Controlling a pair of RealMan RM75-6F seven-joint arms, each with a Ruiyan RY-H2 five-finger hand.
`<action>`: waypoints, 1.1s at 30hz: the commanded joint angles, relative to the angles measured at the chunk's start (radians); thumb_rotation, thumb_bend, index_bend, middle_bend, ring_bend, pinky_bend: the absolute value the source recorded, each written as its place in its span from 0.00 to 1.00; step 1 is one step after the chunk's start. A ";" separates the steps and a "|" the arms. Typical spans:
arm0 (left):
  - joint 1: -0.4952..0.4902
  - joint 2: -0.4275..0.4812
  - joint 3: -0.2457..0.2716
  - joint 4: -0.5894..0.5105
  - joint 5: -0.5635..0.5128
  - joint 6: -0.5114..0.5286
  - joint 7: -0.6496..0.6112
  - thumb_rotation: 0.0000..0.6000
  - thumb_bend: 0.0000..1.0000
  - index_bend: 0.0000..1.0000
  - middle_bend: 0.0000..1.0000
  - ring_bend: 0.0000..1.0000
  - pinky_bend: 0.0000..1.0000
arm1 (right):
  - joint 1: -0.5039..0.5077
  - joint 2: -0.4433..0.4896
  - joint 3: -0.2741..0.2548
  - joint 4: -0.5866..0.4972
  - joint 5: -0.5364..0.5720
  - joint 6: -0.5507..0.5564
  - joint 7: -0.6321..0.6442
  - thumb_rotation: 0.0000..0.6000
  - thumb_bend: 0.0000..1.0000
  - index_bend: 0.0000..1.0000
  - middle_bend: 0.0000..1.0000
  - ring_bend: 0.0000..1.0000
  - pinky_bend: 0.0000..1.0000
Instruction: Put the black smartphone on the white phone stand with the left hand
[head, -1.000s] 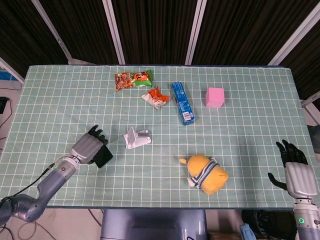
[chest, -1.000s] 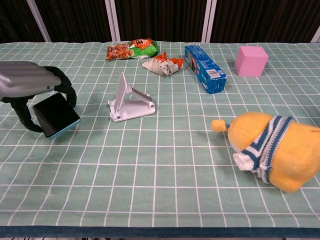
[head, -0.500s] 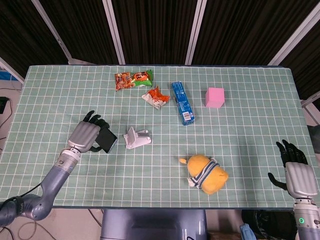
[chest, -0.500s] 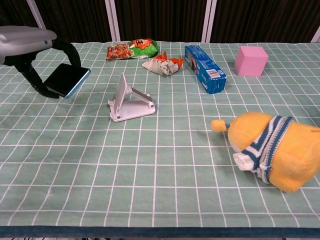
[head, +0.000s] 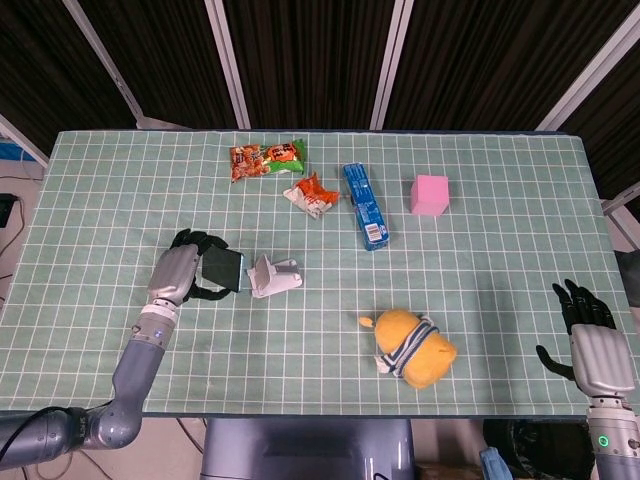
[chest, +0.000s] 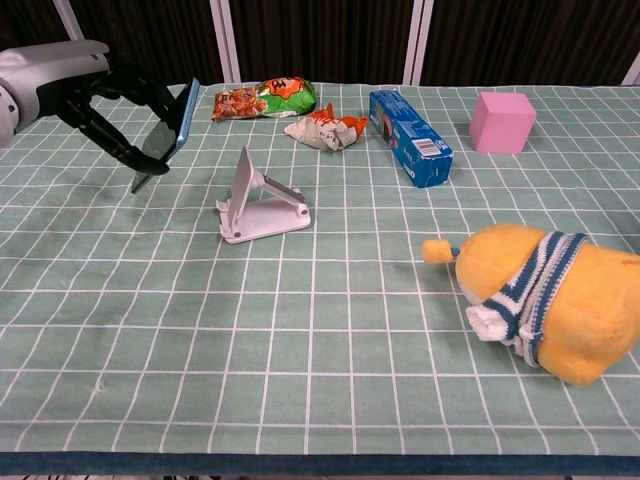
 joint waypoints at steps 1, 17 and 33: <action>0.002 -0.041 -0.066 -0.046 -0.099 0.032 -0.045 1.00 0.51 0.59 0.62 0.11 0.00 | 0.000 0.000 0.000 0.000 0.000 0.000 0.001 1.00 0.35 0.00 0.00 0.00 0.12; -0.002 -0.073 -0.181 -0.061 -0.305 -0.042 -0.189 1.00 0.51 0.59 0.62 0.11 0.00 | 0.000 0.000 0.000 0.001 0.000 0.000 0.002 1.00 0.35 0.00 0.00 0.00 0.12; -0.019 -0.083 -0.215 -0.008 -0.354 -0.142 -0.302 1.00 0.50 0.59 0.62 0.11 0.00 | 0.000 -0.001 0.000 0.001 0.000 0.000 0.003 1.00 0.35 0.00 0.00 0.00 0.12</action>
